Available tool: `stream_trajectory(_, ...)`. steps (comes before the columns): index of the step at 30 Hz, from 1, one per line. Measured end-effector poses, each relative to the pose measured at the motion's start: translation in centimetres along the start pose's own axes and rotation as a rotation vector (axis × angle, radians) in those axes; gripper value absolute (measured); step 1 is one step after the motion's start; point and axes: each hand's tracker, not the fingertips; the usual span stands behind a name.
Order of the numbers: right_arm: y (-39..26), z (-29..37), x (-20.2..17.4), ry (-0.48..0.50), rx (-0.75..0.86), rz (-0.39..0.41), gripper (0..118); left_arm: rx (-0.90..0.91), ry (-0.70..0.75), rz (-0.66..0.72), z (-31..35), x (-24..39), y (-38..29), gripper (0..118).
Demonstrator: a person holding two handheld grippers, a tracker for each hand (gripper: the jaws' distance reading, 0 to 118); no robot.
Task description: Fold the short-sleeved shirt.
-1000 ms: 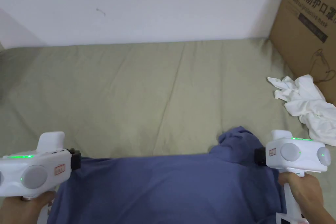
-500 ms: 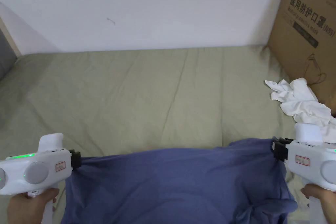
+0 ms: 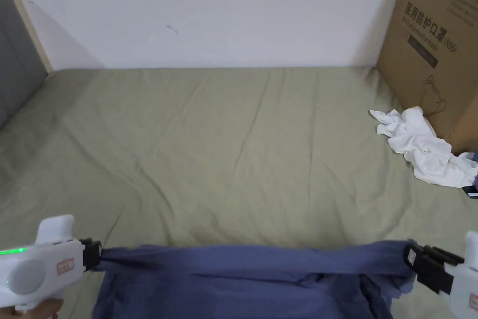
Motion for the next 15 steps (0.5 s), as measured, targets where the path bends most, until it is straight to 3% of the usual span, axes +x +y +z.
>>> stream_trajectory(10, -9.9, -2.4, 3.0, -0.135, -0.215, -0.153, 4, -0.096, 0.044, -0.025, -2.7, -1.1, -9.2, 7)
stream_trajectory(15, -10.7, -3.6, 2.6, -0.193, -0.255, -0.127, 4, -0.093, 0.072, -0.051, -2.9, -0.4, -9.8, 7)
